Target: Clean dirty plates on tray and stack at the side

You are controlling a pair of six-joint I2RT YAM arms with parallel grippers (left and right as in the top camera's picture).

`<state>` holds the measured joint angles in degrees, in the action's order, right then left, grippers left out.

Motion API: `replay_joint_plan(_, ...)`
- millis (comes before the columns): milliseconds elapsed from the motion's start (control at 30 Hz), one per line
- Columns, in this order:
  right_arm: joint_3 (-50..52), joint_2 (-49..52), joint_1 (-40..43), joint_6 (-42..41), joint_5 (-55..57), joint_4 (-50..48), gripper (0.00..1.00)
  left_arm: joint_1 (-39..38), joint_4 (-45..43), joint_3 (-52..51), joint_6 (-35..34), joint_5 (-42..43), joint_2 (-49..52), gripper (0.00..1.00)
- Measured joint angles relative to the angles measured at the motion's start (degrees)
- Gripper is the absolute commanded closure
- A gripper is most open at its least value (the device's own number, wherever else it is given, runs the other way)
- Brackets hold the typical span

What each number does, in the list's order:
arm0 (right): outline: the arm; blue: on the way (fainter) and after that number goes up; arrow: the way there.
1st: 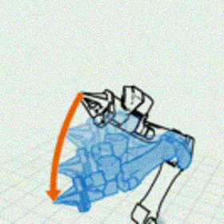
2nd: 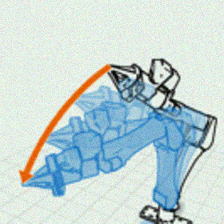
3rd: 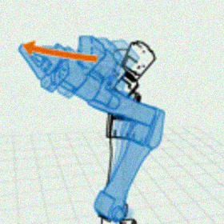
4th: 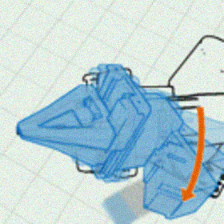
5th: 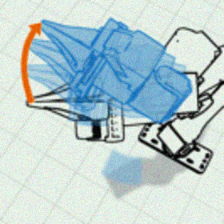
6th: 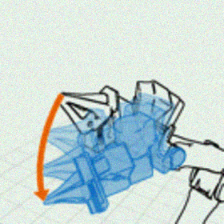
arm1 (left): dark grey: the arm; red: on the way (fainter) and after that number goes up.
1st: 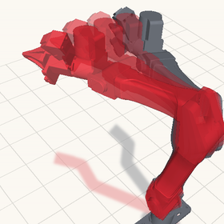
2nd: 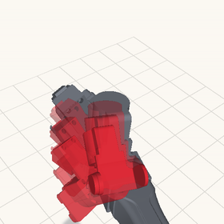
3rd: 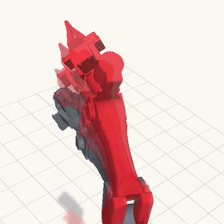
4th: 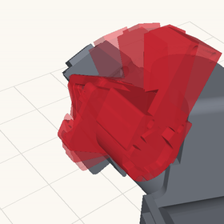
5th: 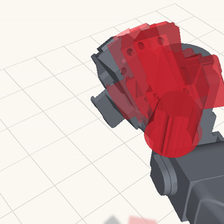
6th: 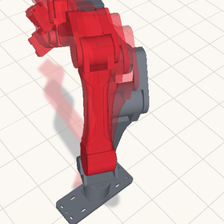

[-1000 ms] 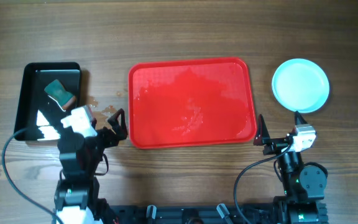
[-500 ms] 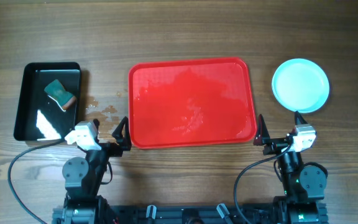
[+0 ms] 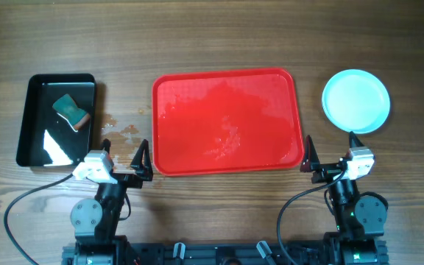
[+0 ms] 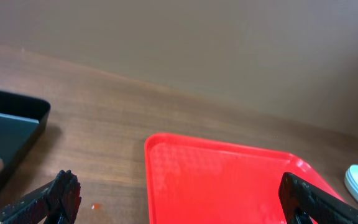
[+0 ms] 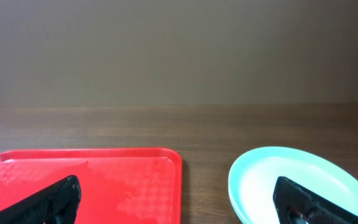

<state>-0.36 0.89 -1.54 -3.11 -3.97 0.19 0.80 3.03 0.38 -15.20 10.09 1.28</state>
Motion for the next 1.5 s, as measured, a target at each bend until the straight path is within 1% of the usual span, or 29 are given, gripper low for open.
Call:
replay_joint_plan(167,0.0,0.0,-0.02,0.0,-0.02,0.0,0.0,0.0,0.17,0.0,0.33,-1.05,-0.48,0.0)
replay_joint_plan(300,0.0,0.0,0.0,0.0,-0.02,0.0,0.0,0.0,0.17,0.0,2.54,-1.25,-0.48,0.0)
replay_joint_plan(367,0.0,0.0,-0.02,0.0,-0.02,0.0,0.0,0.0,0.15,0.0,4.33,-1.14,-0.48,0.0)
replay_joint_plan(533,0.0,0.0,0.0,0.0,-0.02,0.0,0.0,-0.02,-0.2,0.0,13.05,1.97,-0.48,0.0)
replay_joint_plan(600,0.0,0.0,-0.02,0.0,-0.02,0.0,0.0,-0.02,-0.22,0.0,15.28,2.49,-0.48,0.0)
replay_joint_plan(867,0.0,0.0,-0.02,0.0,-0.02,0.0,0.0,0.0,-0.22,0.0,20.09,3.32,-0.48,0.0)
replay_joint_plan(1300,0.0,0.0,0.0,0.0,-0.02,0.0,0.0,0.0,-0.22,0.0,22.6,3.3,-0.48,0.0)
replay_joint_plan(1367,0.0,0.0,0.0,0.0,-0.02,0.0,0.0,0.0,-0.15,0.0,21.88,2.73,-0.48,0.0)
replay_joint_plan(1500,0.0,0.0,-0.02,0.0,0.0,0.0,0.0,0.0,0.26,0.0,18.08,-0.85,-0.48,0.0)
